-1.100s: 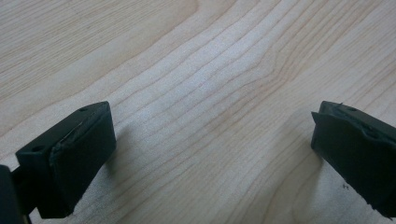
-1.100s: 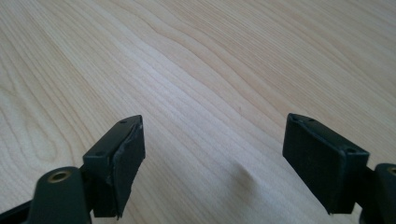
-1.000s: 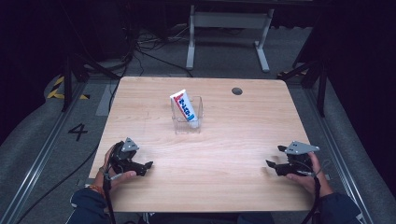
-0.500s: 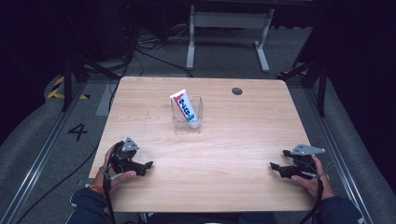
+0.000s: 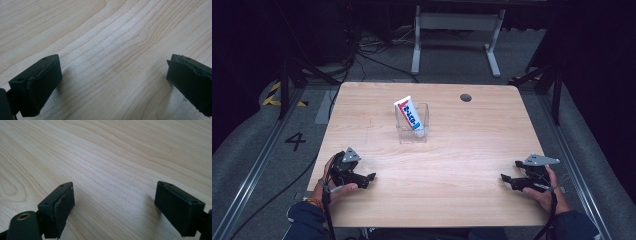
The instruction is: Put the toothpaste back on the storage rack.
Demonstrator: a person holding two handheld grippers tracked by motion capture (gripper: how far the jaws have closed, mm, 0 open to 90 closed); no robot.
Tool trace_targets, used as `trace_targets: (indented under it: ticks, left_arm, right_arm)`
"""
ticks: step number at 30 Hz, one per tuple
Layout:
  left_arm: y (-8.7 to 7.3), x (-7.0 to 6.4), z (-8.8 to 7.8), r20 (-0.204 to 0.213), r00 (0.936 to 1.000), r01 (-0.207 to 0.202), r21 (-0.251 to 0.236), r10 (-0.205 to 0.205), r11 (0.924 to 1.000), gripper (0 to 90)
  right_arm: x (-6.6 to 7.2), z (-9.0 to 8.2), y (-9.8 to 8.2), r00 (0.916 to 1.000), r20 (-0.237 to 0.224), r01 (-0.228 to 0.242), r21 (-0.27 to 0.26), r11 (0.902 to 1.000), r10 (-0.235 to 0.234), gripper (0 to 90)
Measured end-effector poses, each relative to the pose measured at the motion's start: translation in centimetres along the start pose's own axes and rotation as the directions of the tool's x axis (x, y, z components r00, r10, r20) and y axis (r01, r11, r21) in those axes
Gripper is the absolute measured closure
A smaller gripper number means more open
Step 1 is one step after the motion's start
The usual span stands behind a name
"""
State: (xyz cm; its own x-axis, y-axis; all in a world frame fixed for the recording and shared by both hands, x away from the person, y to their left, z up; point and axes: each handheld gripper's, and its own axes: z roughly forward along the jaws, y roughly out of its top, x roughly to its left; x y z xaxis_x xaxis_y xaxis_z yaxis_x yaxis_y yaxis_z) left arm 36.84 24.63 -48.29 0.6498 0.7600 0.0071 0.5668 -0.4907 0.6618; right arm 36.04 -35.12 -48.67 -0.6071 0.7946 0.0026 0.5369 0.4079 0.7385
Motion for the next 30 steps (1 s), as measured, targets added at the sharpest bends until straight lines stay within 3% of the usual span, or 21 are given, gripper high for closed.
trace_targets:
  ticks: [21, 30]
  left_arm:
    - [0.06, 0.07, -0.02, -0.002, 1.0, -0.009, 0.005, 0.009, 0.9999, 0.2]
    - [0.05, 0.0, 0.07, 0.013, 0.9999, 0.009, 0.004, -0.009, 1.0, 0.2]
  right_arm:
    - [0.01, 0.05, 0.02, 1.0, 0.003, -0.002, 0.0, 1.0, 0.002, 16.0]
    - [0.01, 0.01, 0.0, 1.0, 0.001, -0.002, 0.001, 1.0, 0.002, 16.0]
